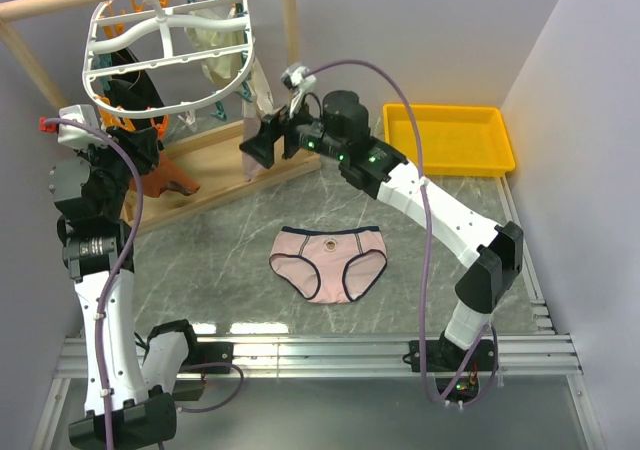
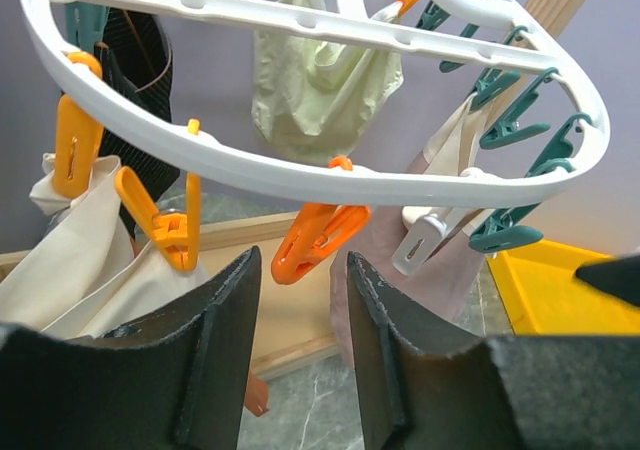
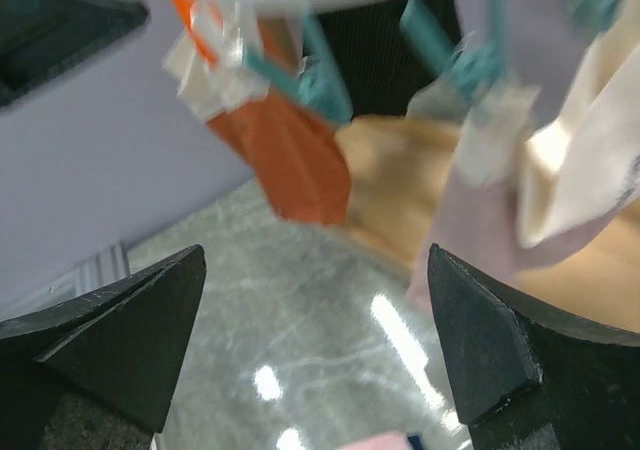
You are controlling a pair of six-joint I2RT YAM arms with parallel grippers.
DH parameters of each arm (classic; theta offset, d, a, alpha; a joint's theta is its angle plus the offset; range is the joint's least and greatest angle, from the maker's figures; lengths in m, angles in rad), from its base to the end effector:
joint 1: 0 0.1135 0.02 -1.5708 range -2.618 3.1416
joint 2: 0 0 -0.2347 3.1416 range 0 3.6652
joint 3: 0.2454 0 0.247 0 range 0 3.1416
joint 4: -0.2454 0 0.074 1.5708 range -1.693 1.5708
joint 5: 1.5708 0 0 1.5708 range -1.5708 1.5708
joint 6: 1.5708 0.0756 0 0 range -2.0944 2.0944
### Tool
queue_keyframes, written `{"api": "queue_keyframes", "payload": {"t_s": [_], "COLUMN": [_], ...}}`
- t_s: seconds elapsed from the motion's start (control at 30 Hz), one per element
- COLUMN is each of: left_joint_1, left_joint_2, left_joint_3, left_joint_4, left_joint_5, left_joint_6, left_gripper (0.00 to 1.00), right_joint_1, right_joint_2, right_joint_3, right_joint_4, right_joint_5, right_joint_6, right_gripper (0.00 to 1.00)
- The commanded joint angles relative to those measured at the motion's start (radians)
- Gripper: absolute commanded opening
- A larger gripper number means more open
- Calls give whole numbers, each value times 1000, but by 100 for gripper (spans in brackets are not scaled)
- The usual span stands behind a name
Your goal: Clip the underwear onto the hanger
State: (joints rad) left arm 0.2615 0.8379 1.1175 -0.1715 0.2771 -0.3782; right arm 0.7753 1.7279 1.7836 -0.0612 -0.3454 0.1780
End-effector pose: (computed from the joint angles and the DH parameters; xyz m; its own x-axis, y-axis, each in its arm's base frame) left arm 0.2204 0.0376 0.4276 0.0917 -0.3431 -0.9348 0.0516 0.9391 -0.3397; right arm 0.2947 0.3247 0.4178 -0.1633 0.0732 -0.9839 -0.8855 0.4289 0.1789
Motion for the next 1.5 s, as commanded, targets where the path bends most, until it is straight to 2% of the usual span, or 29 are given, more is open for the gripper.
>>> {"api": "queue_keyframes", "payload": {"t_s": [0.0, 0.27, 0.57, 0.77, 0.9, 1.1, 1.2, 1.47], "left_joint_1": [1, -18, -53, -62, -62, -62, -62, -64], "left_joint_2": [0, 24, 55, 70, 70, 67, 60, 41], "left_joint_3": [-16, -28, -31, -30, -33, -28, -25, -12], "left_joint_4": [127, 164, 214, 216, 219, 199, 187, 113], "left_joint_5": [33, 22, -18, -41, -36, -18, -9, -3], "left_joint_6": [16, 21, 36, 38, 28, 16, 10, -2], "left_gripper": [44, 43, 39, 25, 15, 0, 1, 0], "right_joint_1": [30, 90, 166, 199, 222, 249, 257, 288], "right_joint_2": [-63, -99, -64, 8, 73, 176, 203, 202], "right_joint_3": [-67, -147, -165, -101, -40, 58, 86, 42], "right_joint_4": [60, 112, 231, 300, 351, 409, 431, 546], "right_joint_5": [45, 118, 164, 169, 163, 189, 198, 187], "right_joint_6": [20, -32, 11, 61, 81, 100, 84, -52], "right_gripper": [98, 95, 89, 84, 79, 59, 53, 48]}}
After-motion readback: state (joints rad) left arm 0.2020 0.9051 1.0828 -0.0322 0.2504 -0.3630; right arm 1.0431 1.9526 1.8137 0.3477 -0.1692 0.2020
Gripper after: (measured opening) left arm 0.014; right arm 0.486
